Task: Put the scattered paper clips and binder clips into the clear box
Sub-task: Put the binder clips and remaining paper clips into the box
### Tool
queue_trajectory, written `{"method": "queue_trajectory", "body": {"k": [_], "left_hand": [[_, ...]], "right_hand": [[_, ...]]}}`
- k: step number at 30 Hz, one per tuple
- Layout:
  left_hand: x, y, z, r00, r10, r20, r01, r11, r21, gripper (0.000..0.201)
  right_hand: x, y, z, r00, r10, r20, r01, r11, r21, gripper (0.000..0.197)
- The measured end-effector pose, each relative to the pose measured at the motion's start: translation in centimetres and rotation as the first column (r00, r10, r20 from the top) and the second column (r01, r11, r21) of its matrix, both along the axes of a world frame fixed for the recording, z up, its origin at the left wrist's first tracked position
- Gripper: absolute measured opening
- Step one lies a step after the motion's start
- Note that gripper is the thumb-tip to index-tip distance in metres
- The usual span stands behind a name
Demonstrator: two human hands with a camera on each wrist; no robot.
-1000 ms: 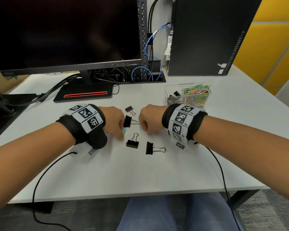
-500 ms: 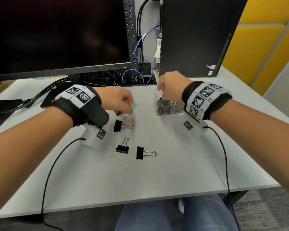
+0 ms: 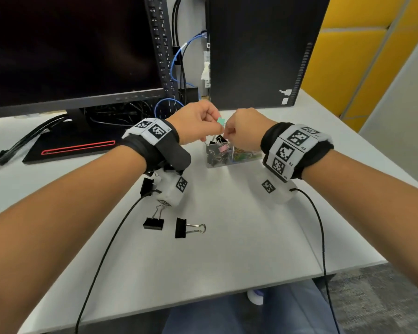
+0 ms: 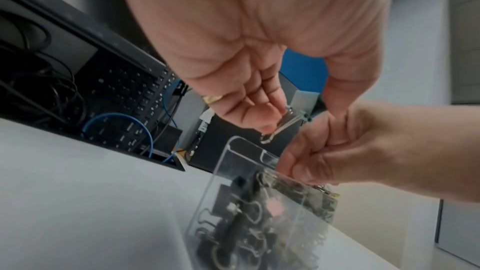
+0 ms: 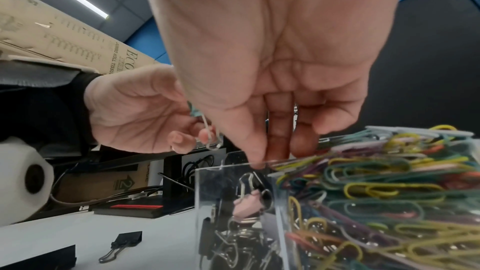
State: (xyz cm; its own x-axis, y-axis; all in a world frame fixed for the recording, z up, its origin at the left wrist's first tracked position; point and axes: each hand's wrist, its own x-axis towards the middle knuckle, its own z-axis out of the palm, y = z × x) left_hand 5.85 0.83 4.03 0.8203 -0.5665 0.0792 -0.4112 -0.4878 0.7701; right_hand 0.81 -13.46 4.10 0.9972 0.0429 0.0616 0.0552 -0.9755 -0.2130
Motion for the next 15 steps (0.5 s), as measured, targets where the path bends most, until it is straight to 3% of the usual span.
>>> {"method": "queue_trajectory", "body": {"k": [4,11,15], "left_hand": [[0.2,-0.8,-0.8,0.999,-0.03,0.031,0.027,0.997,0.077,0.018],[0.8,0.1,-0.4,0.962,0.017,0.272,-0.071,0.979,0.19,0.027],[0.6,0.4,0.1,0.923,-0.07,0.378,-0.057,0.947,0.315,0.019]], "right_hand": [[-0.4,-0.5,-0.1,0.999,0.02,-0.025,-0.019,0.998,0.056,0.026],[-0.2,-0.4,-0.3,0.999,0.042,-0.026,-0.041,0.998,0.046,0.021],[-0.2,-0.3,-0.3,0.998,0.052,-0.016,-0.052,0.998,0.025,0.022]]}}
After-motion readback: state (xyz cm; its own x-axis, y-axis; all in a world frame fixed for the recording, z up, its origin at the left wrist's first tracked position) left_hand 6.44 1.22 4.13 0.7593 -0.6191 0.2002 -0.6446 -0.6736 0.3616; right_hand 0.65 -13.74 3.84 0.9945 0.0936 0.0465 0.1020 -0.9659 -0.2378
